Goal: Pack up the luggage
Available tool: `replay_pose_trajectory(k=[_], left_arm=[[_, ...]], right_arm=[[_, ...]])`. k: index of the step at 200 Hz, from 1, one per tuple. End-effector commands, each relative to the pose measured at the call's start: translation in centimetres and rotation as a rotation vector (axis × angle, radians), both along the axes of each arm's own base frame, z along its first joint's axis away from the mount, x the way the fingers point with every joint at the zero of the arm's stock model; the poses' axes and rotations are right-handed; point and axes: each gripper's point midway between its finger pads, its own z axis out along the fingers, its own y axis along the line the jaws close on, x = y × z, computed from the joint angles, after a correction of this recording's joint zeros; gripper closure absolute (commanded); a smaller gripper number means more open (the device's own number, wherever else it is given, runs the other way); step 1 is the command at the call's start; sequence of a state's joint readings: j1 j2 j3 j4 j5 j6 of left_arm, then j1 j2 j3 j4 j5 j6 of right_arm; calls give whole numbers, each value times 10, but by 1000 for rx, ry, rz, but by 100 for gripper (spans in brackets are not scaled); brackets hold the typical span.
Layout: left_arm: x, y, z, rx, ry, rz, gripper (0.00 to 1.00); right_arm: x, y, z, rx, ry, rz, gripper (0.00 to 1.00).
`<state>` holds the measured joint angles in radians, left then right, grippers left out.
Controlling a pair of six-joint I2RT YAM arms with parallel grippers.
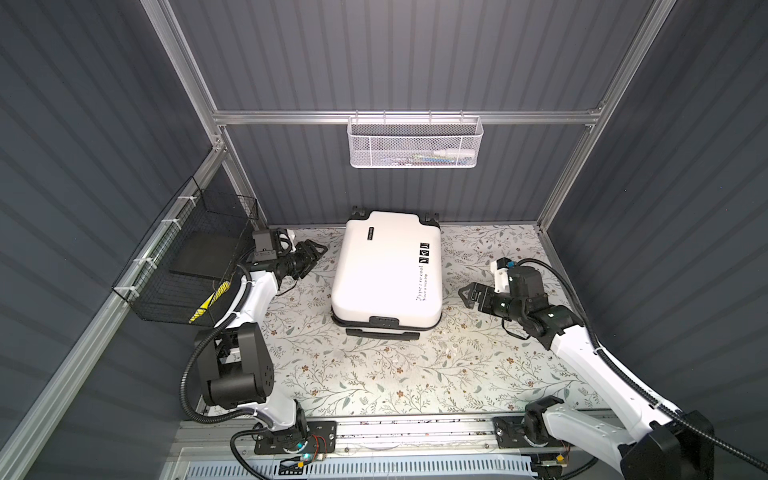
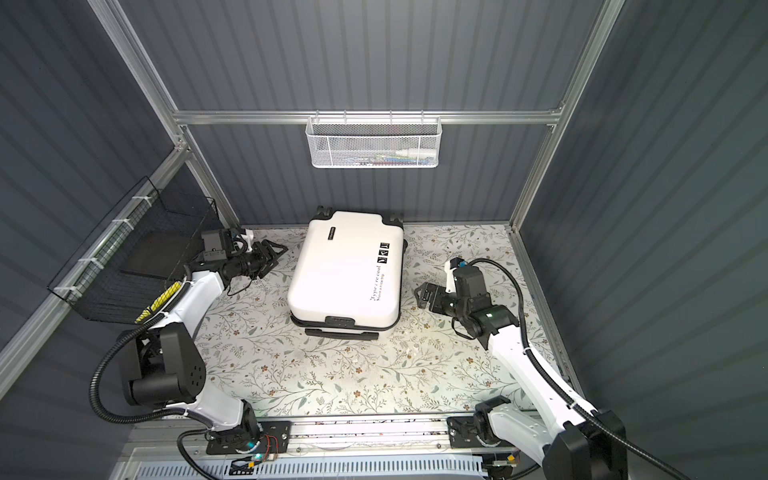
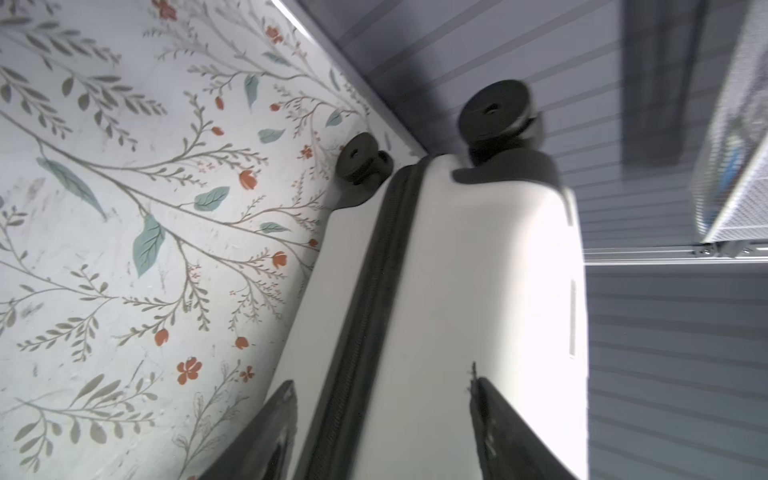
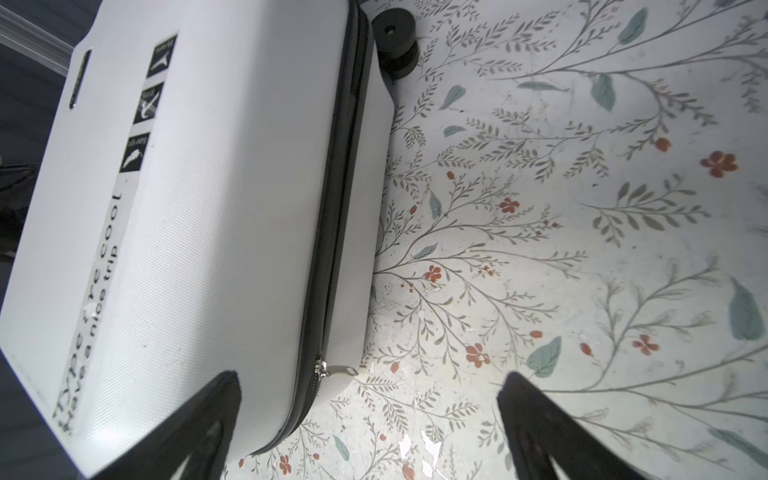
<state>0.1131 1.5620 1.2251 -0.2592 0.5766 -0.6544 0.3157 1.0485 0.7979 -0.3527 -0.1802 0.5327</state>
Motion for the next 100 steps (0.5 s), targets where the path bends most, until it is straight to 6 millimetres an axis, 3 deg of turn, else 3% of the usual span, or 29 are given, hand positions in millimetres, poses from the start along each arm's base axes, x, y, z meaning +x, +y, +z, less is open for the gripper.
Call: replay_pose_trajectory(k=[1,51,100], left_arm=[[-13,-1,33,-6,-44,-4,30],[-61,-16,55,-49,-65,-32,26],[-123,-50,76,-42,-90,-87,22]], right_arm=[[-7,-12,-19,-57,32,-29,1],[-16,0,-35,-17,2,54,1],[-31,35,-48,139,-23,234,10]])
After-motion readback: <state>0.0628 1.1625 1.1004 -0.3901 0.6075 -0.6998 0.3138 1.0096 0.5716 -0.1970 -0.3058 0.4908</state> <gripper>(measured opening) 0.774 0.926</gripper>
